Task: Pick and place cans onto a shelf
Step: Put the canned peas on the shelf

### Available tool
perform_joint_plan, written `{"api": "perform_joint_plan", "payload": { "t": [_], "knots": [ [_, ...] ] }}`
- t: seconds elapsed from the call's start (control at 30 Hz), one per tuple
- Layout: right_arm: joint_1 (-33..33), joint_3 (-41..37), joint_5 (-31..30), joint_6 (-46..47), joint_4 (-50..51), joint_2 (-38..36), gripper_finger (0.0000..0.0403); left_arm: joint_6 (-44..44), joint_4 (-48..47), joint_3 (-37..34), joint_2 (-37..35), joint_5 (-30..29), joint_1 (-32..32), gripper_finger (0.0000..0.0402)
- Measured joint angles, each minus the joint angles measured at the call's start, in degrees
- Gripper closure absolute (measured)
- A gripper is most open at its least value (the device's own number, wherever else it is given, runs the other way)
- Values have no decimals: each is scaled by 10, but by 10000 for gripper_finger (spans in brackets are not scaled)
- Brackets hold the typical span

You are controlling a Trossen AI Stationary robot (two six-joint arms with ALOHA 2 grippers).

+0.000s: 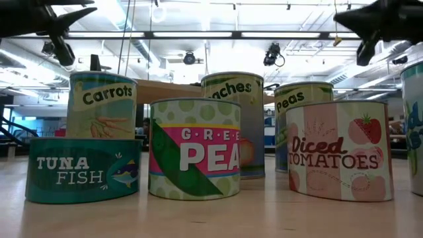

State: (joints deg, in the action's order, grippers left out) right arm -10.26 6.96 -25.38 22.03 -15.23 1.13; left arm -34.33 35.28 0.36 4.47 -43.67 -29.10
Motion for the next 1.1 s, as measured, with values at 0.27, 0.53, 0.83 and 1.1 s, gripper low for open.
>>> {"api": "perform_joint_plan", "payload": {
  "t": [0.27,0.53,0.83,1.1],
  "knots": [
    [0,0,-16,53,-134,1,386,1,69,0,0,-59,0,359],
    [0,0,-16,144,-168,3,386,18,76,0,0,-89,0,359],
    [0,23,-67,194,-165,82,387,137,15,100,45,-102,0,321],
    [0,129,-58,188,-40,206,391,212,-151,253,125,-68,0,269]
  ]
}}
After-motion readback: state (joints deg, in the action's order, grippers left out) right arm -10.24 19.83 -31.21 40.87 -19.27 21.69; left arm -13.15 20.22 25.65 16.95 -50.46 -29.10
